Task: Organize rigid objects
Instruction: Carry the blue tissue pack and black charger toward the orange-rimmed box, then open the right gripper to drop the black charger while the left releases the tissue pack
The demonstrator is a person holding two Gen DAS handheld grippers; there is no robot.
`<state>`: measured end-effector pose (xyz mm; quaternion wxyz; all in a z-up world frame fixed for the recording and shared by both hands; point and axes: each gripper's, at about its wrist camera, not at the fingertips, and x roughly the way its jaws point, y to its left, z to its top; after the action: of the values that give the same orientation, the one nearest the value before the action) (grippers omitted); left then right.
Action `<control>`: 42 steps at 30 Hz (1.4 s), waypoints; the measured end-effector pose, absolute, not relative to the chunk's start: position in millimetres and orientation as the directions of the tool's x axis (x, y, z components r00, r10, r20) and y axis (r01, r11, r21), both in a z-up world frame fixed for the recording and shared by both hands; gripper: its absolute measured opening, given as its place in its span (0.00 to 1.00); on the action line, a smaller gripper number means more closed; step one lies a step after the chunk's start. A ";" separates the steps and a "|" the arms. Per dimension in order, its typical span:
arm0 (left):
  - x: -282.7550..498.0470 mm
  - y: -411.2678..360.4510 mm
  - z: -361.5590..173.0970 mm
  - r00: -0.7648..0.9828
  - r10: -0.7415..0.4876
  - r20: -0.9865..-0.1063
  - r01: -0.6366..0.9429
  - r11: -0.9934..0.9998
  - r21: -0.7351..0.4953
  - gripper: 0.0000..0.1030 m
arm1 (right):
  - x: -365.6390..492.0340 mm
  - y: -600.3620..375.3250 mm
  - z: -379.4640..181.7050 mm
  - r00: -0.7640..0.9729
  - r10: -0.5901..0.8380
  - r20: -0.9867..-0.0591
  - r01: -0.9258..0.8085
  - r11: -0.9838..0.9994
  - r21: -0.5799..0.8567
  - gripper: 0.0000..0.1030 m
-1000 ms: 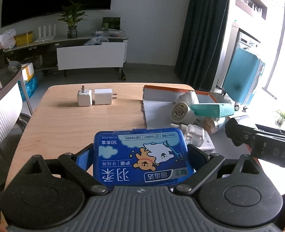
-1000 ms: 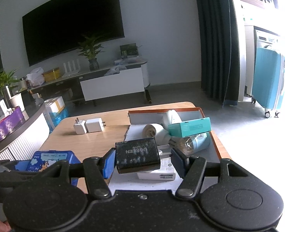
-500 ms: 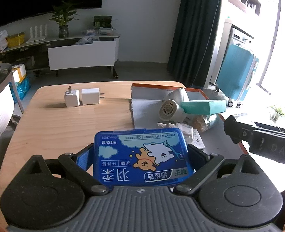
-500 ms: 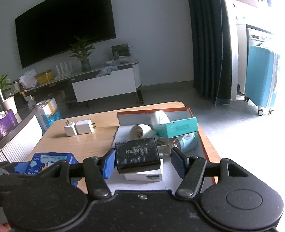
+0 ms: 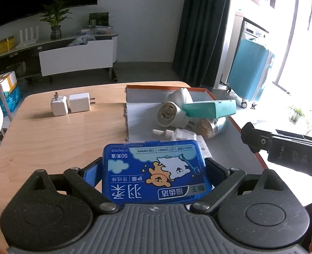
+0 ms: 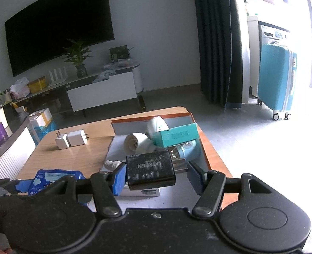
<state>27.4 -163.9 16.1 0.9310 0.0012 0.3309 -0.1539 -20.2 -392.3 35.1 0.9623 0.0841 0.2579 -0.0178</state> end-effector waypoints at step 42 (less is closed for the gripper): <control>46.7 -196.4 -5.8 0.642 -0.349 -0.682 0.371 0.921 -0.122 0.97 | 1.5 -416.2 17.5 0.857 -0.039 -0.514 0.167 0.964 0.206 0.73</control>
<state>46.7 -196.4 -5.8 0.9060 0.0143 0.3734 -0.1986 1.5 -416.2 17.5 0.9557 0.1225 0.2622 -0.0538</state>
